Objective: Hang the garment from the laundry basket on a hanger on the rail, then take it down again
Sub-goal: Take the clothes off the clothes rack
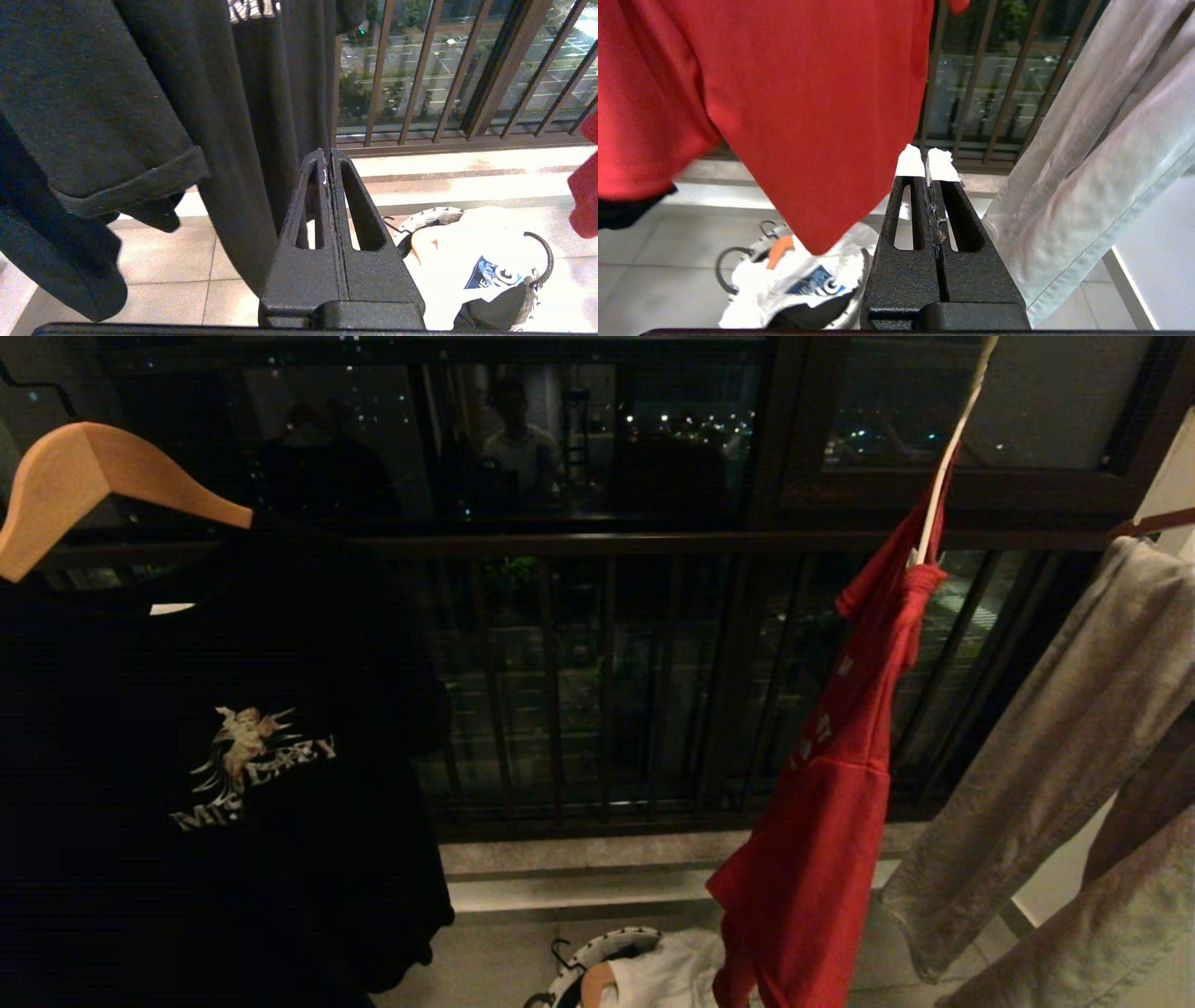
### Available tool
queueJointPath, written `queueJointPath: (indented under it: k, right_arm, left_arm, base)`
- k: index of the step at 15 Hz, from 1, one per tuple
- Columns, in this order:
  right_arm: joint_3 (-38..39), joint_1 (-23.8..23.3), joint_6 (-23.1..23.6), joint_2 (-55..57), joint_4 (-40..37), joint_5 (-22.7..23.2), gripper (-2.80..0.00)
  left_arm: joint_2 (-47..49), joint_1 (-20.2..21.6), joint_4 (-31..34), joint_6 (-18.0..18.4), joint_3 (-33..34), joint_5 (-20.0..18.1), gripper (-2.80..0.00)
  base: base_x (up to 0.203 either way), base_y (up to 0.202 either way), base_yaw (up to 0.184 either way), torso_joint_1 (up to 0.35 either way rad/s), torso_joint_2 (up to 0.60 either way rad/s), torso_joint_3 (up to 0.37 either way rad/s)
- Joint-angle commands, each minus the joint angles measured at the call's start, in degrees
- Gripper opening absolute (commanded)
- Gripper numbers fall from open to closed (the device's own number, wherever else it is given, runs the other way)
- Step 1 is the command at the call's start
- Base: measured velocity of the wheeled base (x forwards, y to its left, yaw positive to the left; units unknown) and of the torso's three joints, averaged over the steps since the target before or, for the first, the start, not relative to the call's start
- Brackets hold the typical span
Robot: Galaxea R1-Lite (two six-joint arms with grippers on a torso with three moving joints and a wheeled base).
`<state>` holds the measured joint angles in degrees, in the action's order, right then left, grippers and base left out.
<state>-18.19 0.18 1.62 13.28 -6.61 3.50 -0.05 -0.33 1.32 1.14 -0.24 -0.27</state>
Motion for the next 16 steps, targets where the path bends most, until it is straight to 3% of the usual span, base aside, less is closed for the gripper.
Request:
queueJointPath:
  k: [1, 16]
  right_arm:
    - [-5.5, 0.0, -0.2, 7.9, 0.1, 0.4, -2.80]
    - [-36.3, 0.1, -0.1, 37.2, -0.5, 1.3, -2.80]
  left_arm:
    - [0.0, 0.0, 0.0, 0.0, 0.0, 0.0, -2.80]
    - [0.0, 0.0, 0.0, -0.5, 0.1, 0.0, -2.80]
  base:
    - [0.000, 0.000, 0.000, 0.000, 0.00, 0.000]
    - [0.000, 0.000, 0.000, 0.000, 0.00, 0.000]
